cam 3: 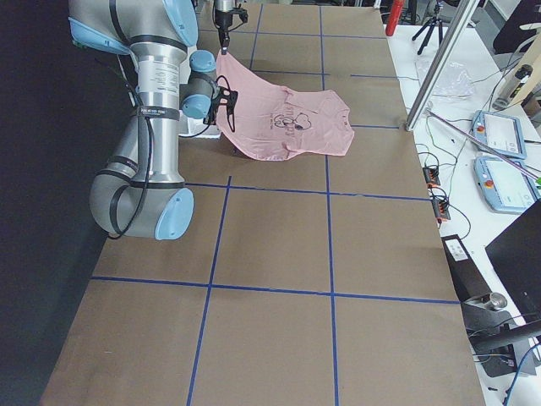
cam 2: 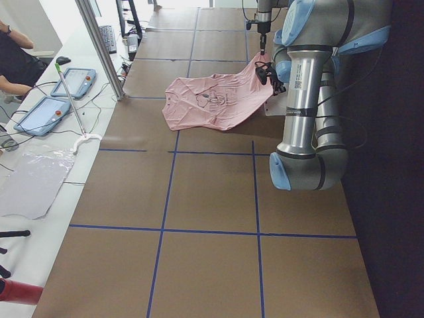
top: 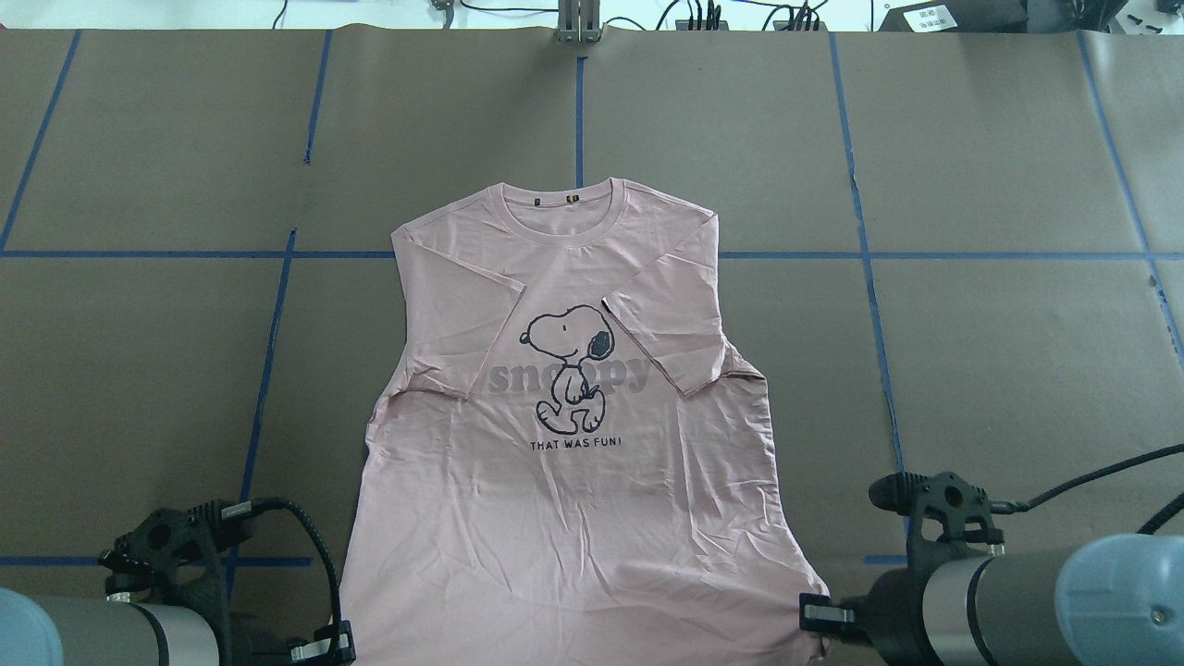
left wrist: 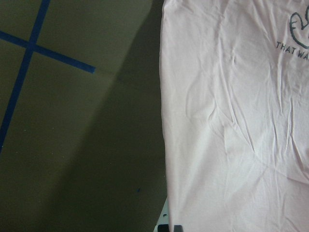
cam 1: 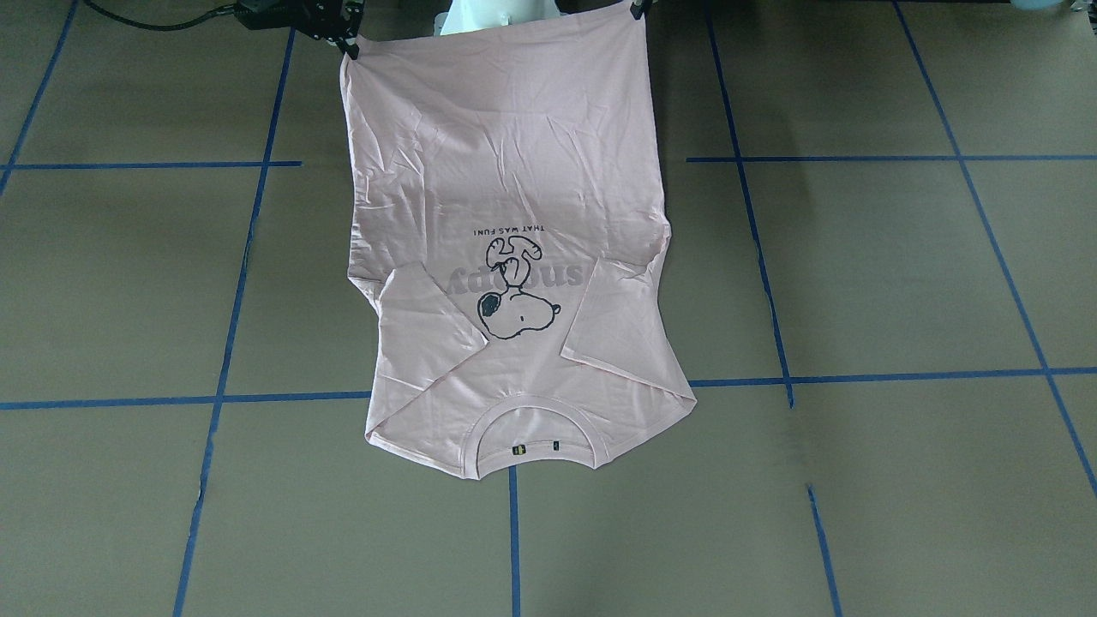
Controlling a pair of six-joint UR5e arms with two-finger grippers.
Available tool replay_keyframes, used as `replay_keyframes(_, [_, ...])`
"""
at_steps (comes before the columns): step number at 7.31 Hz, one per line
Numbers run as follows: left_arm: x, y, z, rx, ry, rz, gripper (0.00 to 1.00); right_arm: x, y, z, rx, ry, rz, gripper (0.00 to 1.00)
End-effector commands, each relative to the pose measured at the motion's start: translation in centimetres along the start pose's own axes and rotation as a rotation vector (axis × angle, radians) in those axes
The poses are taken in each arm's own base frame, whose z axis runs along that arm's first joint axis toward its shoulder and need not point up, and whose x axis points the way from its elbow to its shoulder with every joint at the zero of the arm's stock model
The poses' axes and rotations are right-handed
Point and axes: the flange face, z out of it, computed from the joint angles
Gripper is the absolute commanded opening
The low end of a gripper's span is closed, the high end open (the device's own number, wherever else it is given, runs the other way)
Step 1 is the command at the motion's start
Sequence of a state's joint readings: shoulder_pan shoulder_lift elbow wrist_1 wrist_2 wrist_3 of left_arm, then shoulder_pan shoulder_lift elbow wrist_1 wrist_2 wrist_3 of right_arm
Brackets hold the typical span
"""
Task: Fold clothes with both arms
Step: 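Lift the hem and fold it toward the collar with both grippers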
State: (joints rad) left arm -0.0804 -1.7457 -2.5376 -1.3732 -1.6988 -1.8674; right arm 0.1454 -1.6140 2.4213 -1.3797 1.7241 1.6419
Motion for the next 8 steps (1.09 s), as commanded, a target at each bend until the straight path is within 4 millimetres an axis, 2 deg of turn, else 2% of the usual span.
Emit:
replay_keyframes(1, [1.4, -6.9, 1.5, 0.144, -0.031, 0.086, 0.0, -2.8, -8.6, 2.2, 0.158, 0.0, -0.142, 0.0])
replay_keyframes(2, [1.7, -11.6, 1.7, 0.221, -0.058, 0.111, 0.0, -3.5, -12.9, 1.9, 0.238, 0.009, -0.177, 0.0])
replay_keyframes(3, [2.7, -16.1, 1.7, 0.286, -0.079, 0.129, 0.0, -4.8, -17.6, 1.9, 0.306, 0.028, -0.216, 0.0])
replay_keyframes(5, [6.2, -24.7, 4.0, 0.383, -0.054, 0.109, 0.0, -6.4, -26.5, 3.5, 0.393, 0.097, -0.176, 0.0])
replay_keyframes(6, [6.7, -30.5, 4.9, 0.442, -0.025, 0.108, 0.0, -7.5, -30.9, 3.7, 0.423, 0.137, -0.197, 0.0])
replay_keyframes(7, [5.8, -36.4, 6.2, 0.493, -0.034, 0.109, 0.0, -6.6, -34.3, 4.1, 0.429, 0.186, -0.196, 0.0])
replay_keyframes(8, [4.6, -40.6, 7.9, 0.521, -0.038, 0.103, 0.0, -6.9, -37.7, 5.0, 0.449, 0.194, -0.173, 0.0])
